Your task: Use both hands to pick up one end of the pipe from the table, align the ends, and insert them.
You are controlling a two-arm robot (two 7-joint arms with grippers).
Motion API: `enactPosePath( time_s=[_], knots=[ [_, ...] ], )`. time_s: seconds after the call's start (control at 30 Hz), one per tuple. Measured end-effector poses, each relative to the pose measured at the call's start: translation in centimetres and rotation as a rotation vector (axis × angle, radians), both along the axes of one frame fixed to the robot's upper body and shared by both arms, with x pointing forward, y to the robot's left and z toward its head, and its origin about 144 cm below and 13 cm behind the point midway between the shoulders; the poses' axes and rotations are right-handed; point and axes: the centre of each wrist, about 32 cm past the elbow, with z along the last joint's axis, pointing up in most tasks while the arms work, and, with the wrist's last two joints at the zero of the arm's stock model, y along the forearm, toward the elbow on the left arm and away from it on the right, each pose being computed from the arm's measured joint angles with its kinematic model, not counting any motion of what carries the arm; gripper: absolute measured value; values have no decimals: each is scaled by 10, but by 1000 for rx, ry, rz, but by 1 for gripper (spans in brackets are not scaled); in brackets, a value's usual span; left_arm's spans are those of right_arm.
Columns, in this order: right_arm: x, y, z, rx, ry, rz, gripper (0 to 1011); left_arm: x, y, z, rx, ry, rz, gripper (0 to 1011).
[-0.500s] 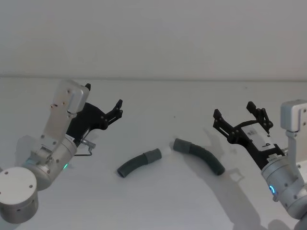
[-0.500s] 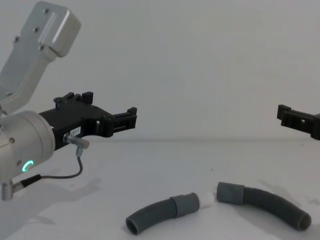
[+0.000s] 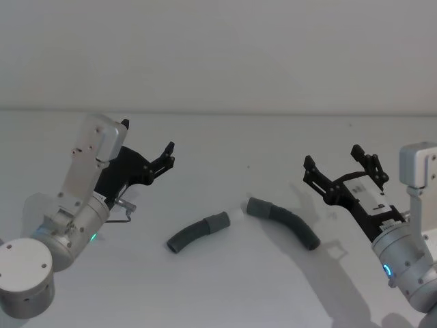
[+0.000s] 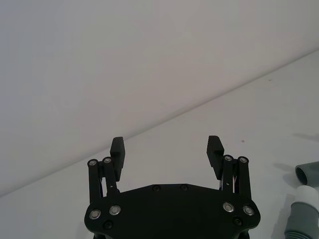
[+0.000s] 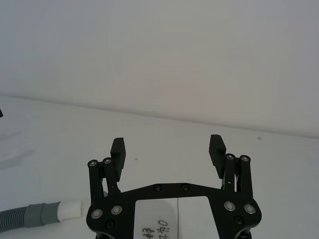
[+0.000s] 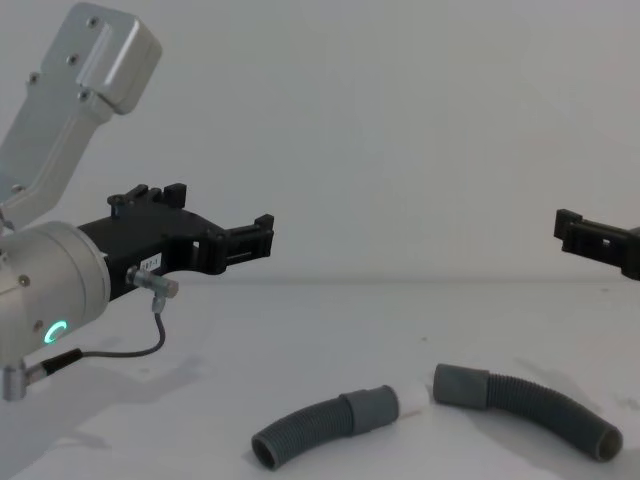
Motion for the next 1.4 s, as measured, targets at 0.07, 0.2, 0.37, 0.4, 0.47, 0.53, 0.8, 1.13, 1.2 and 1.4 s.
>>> enactPosePath(
  time_s=[0.07, 0.2, 0.37, 0.4, 0.47, 0.53, 0.8, 1.13, 1.2, 1.4],
  knots=[
    [0, 0, 0, 0, 0, 0, 1001, 0, 0, 0, 0, 0, 0, 1001],
    [0, 0, 0, 0, 0, 0, 1001, 0, 0, 0, 0, 0, 0, 1001],
    [0, 0, 0, 0, 0, 0, 1001, 0, 0, 0, 0, 0, 0, 1001],
    [0, 0, 0, 0, 0, 0, 1001, 0, 0, 0, 0, 0, 0, 1001],
    [0, 0, 0, 0, 0, 0, 1001, 0, 0, 0, 0, 0, 0, 1001],
    [0, 0, 0, 0, 0, 0, 1001, 0, 0, 0, 0, 0, 0, 1001],
    [0, 0, 0, 0, 0, 0, 1001, 0, 0, 0, 0, 0, 0, 1001],
    [0, 0, 0, 0, 0, 0, 1001, 0, 0, 0, 0, 0, 0, 1001],
    [0, 0, 0, 0, 0, 0, 1001, 0, 0, 0, 0, 0, 0, 1001],
    [0, 0, 0, 0, 0, 0, 1001, 0, 0, 0, 0, 0, 0, 1001]
  ],
)
